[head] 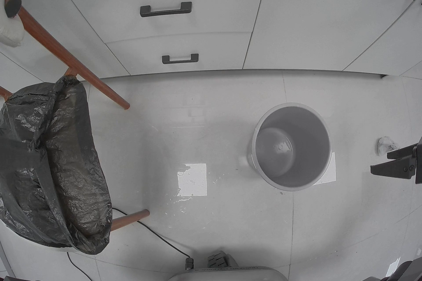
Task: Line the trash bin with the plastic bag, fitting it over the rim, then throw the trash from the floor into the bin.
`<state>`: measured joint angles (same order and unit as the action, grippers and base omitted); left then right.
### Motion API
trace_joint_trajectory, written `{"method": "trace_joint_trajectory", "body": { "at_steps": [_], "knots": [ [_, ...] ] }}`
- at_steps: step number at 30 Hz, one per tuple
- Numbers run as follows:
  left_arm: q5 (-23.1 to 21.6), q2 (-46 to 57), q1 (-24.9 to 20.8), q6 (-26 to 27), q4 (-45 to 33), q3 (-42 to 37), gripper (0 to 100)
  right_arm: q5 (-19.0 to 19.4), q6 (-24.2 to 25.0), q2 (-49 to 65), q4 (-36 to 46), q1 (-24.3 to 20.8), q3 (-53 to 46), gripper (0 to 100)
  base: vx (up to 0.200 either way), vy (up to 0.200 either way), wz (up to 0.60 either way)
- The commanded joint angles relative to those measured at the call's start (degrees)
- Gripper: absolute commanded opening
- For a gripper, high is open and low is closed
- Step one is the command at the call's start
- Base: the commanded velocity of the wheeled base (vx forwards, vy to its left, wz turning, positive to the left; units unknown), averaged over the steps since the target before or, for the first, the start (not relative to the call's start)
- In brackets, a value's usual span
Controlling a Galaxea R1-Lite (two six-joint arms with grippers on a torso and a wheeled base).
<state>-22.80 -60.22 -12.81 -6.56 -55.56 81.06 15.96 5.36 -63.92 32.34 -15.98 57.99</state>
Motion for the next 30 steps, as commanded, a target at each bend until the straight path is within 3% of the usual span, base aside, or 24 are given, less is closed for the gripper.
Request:
{"method": "trace_joint_trajectory", "body": {
  "at_steps": [1, 3, 10, 13, 15, 18, 19, 21, 24, 30],
  "knots": [
    [-8.9, 9.5, 4.1, 3.7, 4.5, -8.5, 100, 0.1, 0.1, 3.0, 0.0, -0.8, -1.6, 100, 0.0, 0.0, 0.0],
    [-11.0, 9.0, 4.5, 3.7, 6.5, -7.4, 100, 0.1, 0.2, 3.4, 0.0, -0.8, -1.3, 100, 0.0, 0.0, 0.0],
    [-10.3, 6.4, 4.7, 2.0, 6.7, -3.6, 100, 0.7, 0.3, 3.7, 0.2, -1.3, -1.7, 100, 0.0, 0.0, 0.0],
    [-8.3, 5.4, 7.4, 2.3, 6.8, -4.1, 100, 0.7, 0.5, 3.1, 0.4, -2.6, -1.1, 100, 0.0, 0.0, 0.0],
    [-2.1, 3.4, 9.7, 2.5, 6.7, -4.4, 100, 0.7, 1.4, 0.5, 0.4, -4.0, 0.9, 100, 0.0, 0.0, 0.0],
    [1.6, 3.2, 9.6, 2.5, 6.7, -4.4, 100, 0.7, 3.6, -2.4, 0.5, -5.0, 3.3, 100, 0.0, 0.0, 0.0],
    [3.1, 3.2, 9.7, 2.4, 6.6, -4.4, 100, 0.7, 6.4, -4.6, 0.4, -6.6, 5.6, 100, 0.0, 0.0, 0.0],
    [3.4, 3.9, 9.6, 2.2, 6.6, -4.4, 100, 0.7, 11.5, -8.8, 0.4, -9.9, 10.1, 100, 0.0, 0.0, 0.0],
    [3.3, 4.0, 9.6, 2.2, 6.7, -4.2, 100, 0.8, 15.3, -12.3, 0.5, -11.6, 14.3, 100, 0.0, 0.0, 0.0],
    [2.6, 3.6, 9.5, 2.2, 10.4, -4.2, 100, 0.9, 16.0, -16.9, 0.0, -14.9, 18.1, 100, -0.067, 0.0, 0.0]
  ]
}}
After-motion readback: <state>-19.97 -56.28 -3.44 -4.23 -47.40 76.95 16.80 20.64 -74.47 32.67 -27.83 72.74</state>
